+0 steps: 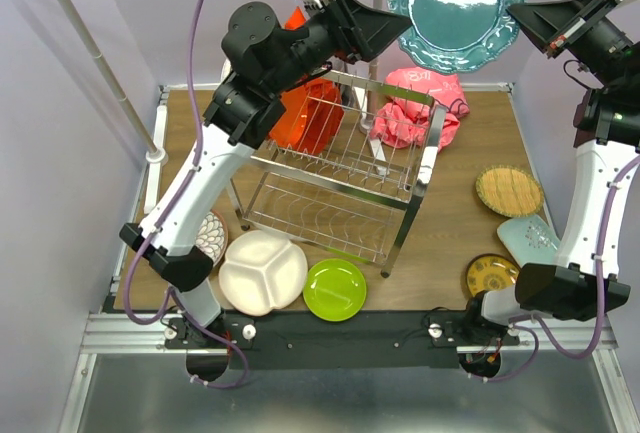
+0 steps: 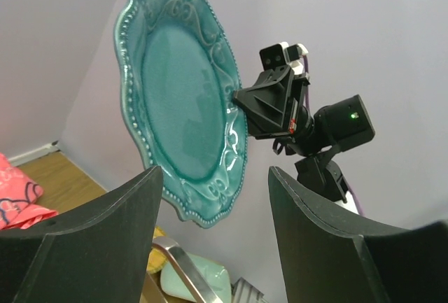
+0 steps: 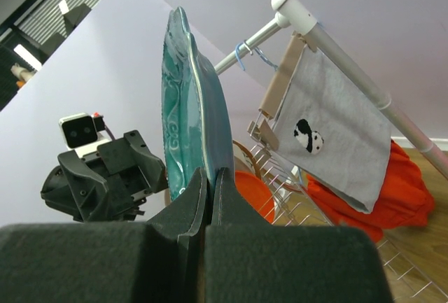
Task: Load the plates into the dish rack
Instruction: Pass the plate from the right arm to the left
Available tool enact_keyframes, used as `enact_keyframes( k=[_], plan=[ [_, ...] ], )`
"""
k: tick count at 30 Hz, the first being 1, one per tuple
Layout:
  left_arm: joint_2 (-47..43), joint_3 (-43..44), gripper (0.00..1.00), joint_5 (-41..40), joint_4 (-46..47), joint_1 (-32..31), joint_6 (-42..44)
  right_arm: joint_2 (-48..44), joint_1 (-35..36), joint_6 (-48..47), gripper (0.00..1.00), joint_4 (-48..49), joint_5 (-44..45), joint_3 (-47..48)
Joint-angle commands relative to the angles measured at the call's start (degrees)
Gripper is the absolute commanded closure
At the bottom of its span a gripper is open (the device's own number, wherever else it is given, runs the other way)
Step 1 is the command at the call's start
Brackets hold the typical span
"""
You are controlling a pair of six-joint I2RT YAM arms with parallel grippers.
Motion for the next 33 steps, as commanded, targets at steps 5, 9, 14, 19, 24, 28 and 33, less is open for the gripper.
enact_keyframes(
  k=[5,9,14,19,24,28,33],
  plan=[
    [-4.81,-3.79,0.29,-6.57,-4.54,0.66,2.85,-2.06,0.38,2.61,0.99,5.73,2.11,1.23],
    [-4.02,-3.09,0.29,-7.27,-4.89,0.84,2.58,-1.97,0.38,2.35,0.99,5.73,2.11,1.41],
    [-1.39,-0.02,0.29,-5.96,-5.33,1.01,1.97,-2.15,0.38,2.35,0.99,5.82,1.85,0.97],
    [0.72,3.06,0.29,-4.11,-4.01,1.1,0.04,-2.5,0.55,2.35,0.99,6.26,1.67,-0.17],
    [2.48,4.38,0.29,-4.37,-3.75,1.1,-1.28,-2.68,0.82,3.05,0.99,7.92,1.23,-0.7],
    [3.63,4.99,0.3,-4.37,-3.57,1.01,-2.16,-3.2,1.69,3.14,1.0,8.54,1.06,-1.66],
    [4.94,6.57,0.35,-4.11,-3.57,0.66,-2.43,-4.61,4.5,2.18,0.99,8.63,1.15,-4.39]
  ],
)
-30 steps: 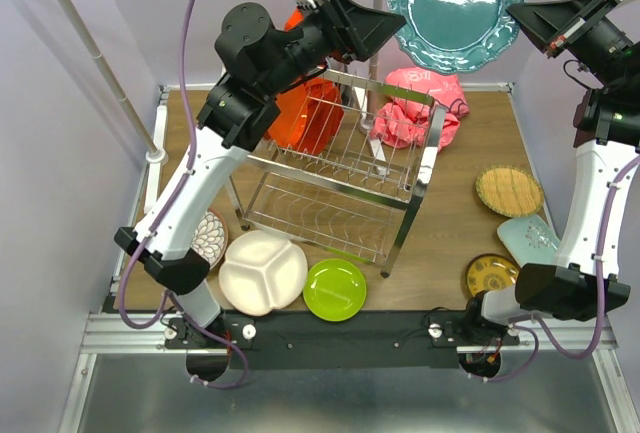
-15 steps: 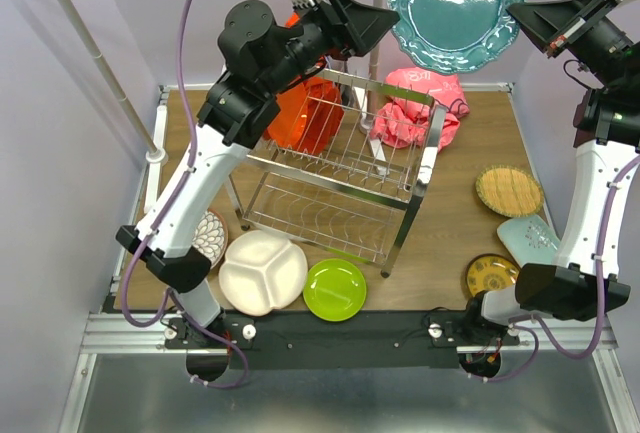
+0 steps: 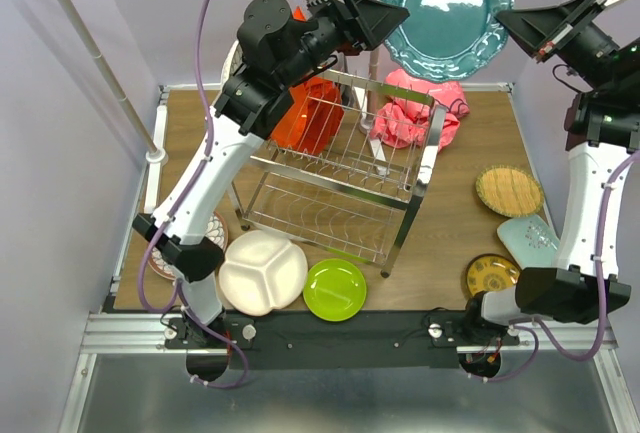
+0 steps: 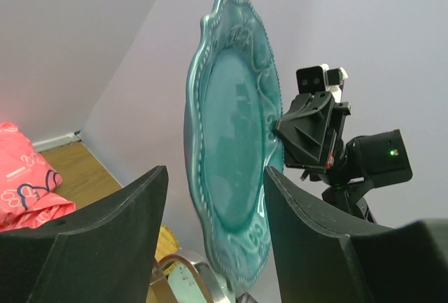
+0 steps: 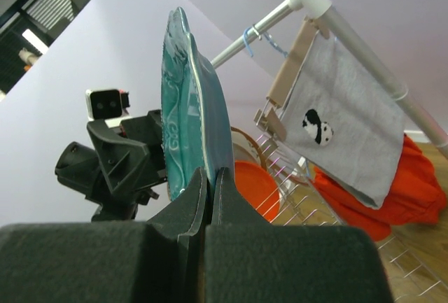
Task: Load the plates into the dish rack
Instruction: Pass the plate from the right arm to the left, then insert the plate into the dish rack
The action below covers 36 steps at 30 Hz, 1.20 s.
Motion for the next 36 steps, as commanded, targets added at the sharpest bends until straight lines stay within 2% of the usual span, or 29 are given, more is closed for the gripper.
enact_keyframes(
  k=[1,4,7,8,11,15,16,17,19,20,23,29,36],
  plan=[
    [1.03,2.56,0.36,1.35,0.56,-0.17,-0.92,-3.73,2.69,1.85,0.99,5.59,1.52,-1.57],
    [0.77,2.47,0.45,1.44,0.56,-0.17,-0.57,-4.09,3.13,1.23,0.99,5.68,1.25,-2.28],
    [-0.19,1.86,0.58,1.44,0.38,-0.17,0.13,-3.91,3.13,0.97,0.99,6.12,1.08,-2.54],
    [-0.46,1.77,0.71,1.44,0.29,-0.08,0.4,-3.82,3.13,0.88,0.99,6.29,0.99,-2.63],
    [-1.42,1.15,1.0,1.36,-0.41,-0.17,1.63,-3.47,3.22,0.62,0.99,6.65,0.99,-2.81],
    [-4.05,-0.43,1.0,1.27,0.2,-0.17,5.4,-3.47,3.22,-0.44,0.99,6.39,1.08,-3.42],
    [-4.76,-0.95,1.0,1.35,0.55,-0.17,6.37,-3.56,3.22,-1.22,0.94,6.47,1.08,-3.6],
    [-5.46,-1.48,1.0,1.18,0.73,-0.17,8.2,-3.56,3.22,-1.67,0.78,6.39,0.99,-3.86],
    [-7.92,-3.41,1.0,0.13,1.7,-0.08,10.06,-3.65,3.22,-3.59,0.64,6.38,0.55,-4.04],
    [-8.8,-4.12,1.0,-0.14,1.96,0.09,11.55,-3.73,3.22,-4.3,0.53,6.38,0.29,-4.3],
    [-12.32,-6.84,1.0,-2.07,2.93,0.35,13.14,-4.0,3.22,-7.72,0.37,6.56,-1.03,-4.65],
    [-19.09,-11.41,1.0,-5.5,3.28,1.67,14.72,-5.66,3.13,-15.37,0.19,6.47,-3.93,-7.02],
    [-27.43,-15.1,1.0,-12.6,0.22,2.47,18.94,-7.78,2.0,-21.97,0.15,4.72,-4.55,-8.52]
  ],
)
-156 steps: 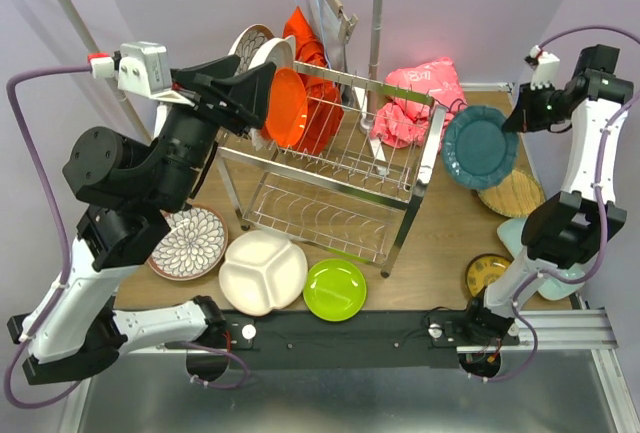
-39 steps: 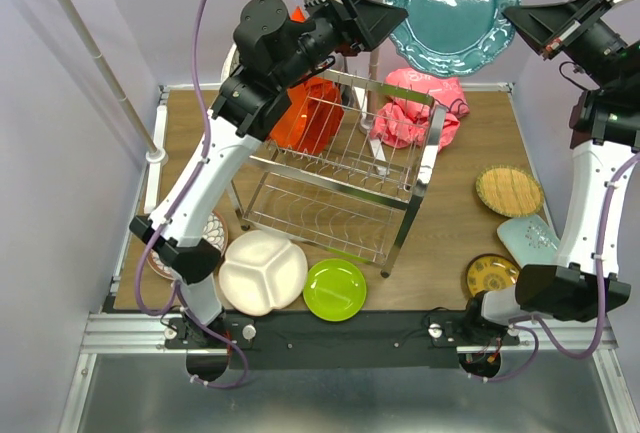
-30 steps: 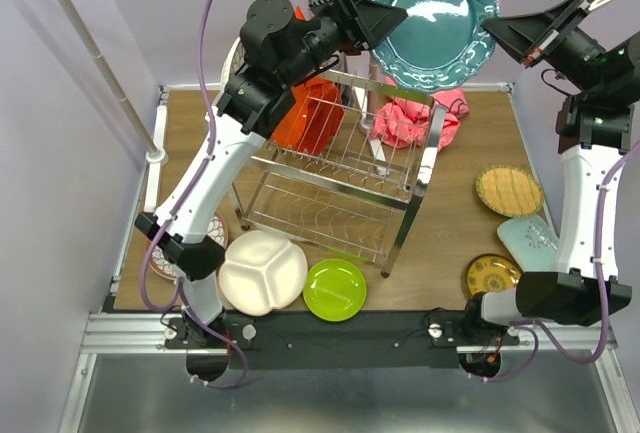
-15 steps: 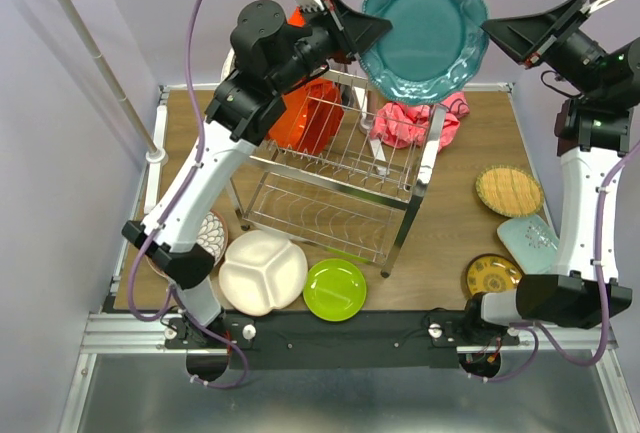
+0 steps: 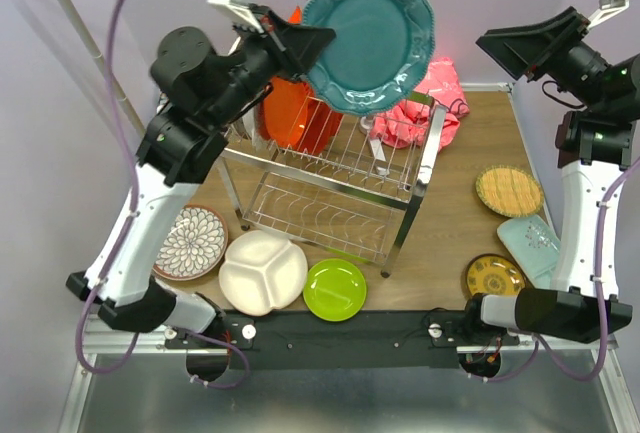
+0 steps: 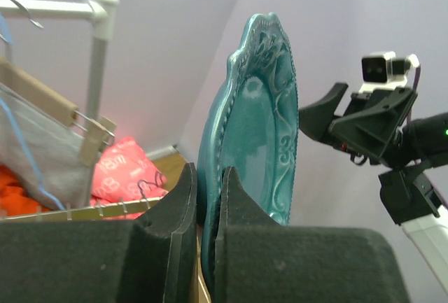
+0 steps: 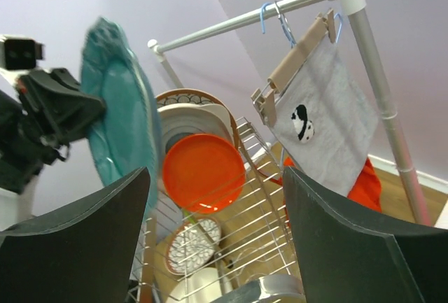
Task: Load the plates into the dish rack
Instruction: Insert the plate into the dish rack
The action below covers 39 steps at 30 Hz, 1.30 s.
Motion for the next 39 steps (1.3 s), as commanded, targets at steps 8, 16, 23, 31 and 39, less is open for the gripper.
enact_keyframes(
  k=[8,16,23,31,39],
  plan=[
    [-13.42,-1.35,1.0,-18.29,0.9,0.43,10.72,-1.79,-1.88,-17.6,0.13,-7.68,1.87,-0.02],
    [-16.58,-1.61,1.0,-24.8,-4.11,0.43,16.96,-1.09,-1.88,-31.23,0.13,-20.34,11.61,2.27],
    [-17.9,-3.46,1.0,-26.29,-5.08,0.43,20.74,-0.56,-1.88,-40.1,0.11,-27.29,24.97,4.03],
    [-18.26,-4.51,1.0,-26.65,-4.55,0.08,24.35,-0.21,-1.88,-41.96,0.11,-29.05,30.26,2.01],
    [-17.9,-2.67,1.0,-27.34,-4.64,-2.46,26.63,0.5,-1.88,-42.67,0.11,-29.41,31.05,1.04]
  ],
)
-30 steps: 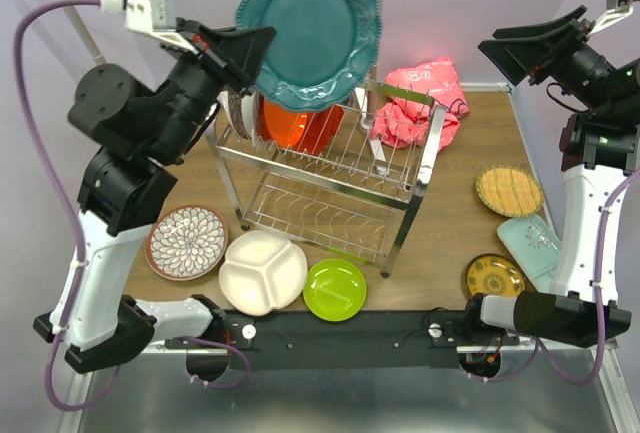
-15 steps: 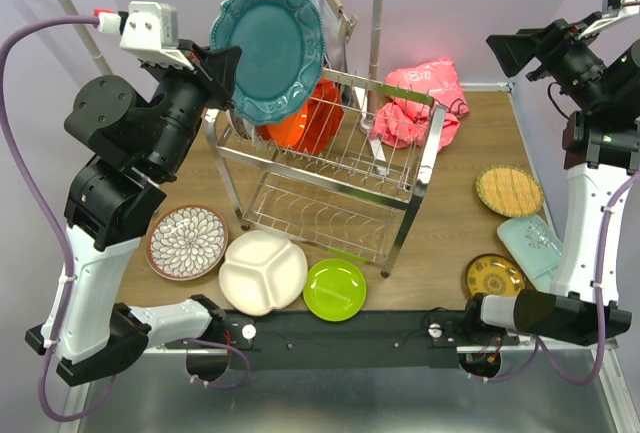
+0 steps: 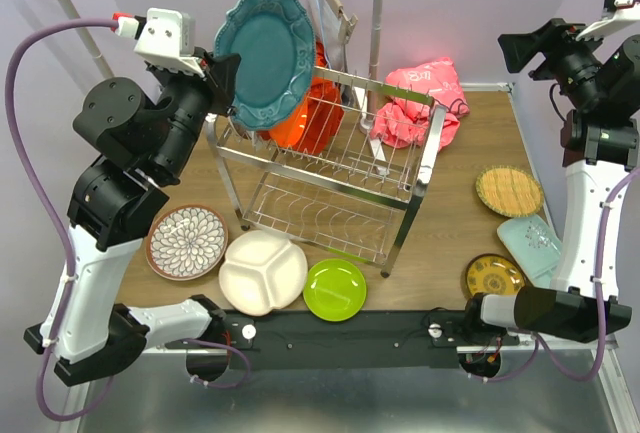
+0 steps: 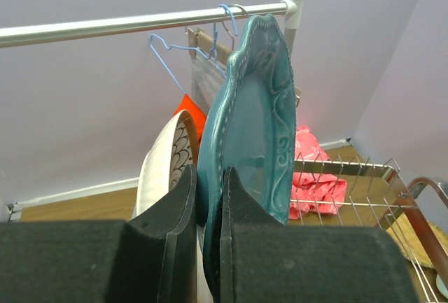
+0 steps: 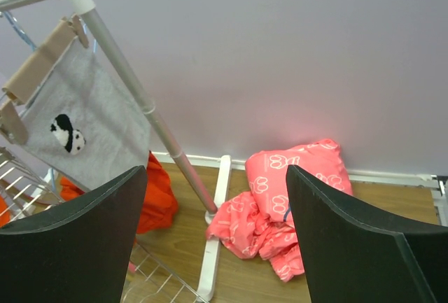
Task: Load the plates into the dish rack
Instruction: Insert the plate into the dish rack
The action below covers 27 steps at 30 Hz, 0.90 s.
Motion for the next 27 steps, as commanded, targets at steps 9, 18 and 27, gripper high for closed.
enact_keyframes(
  k=[9,18,27],
  plan=[
    [2.85,7.64,1.0,-17.92,9.53,-17.57,9.85,0.96,-0.31,-1.68,0.11,-1.87,2.66,-1.3],
    [6.47,7.22,1.0,-47.99,18.56,-34.54,25.06,0.61,-0.31,-1.86,0.11,-1.95,2.84,-2.36],
    [7.08,2.82,1.0,-52.95,25.87,-36.57,31.93,0.78,-0.31,-1.69,0.11,-1.95,2.66,-2.79]
  ],
)
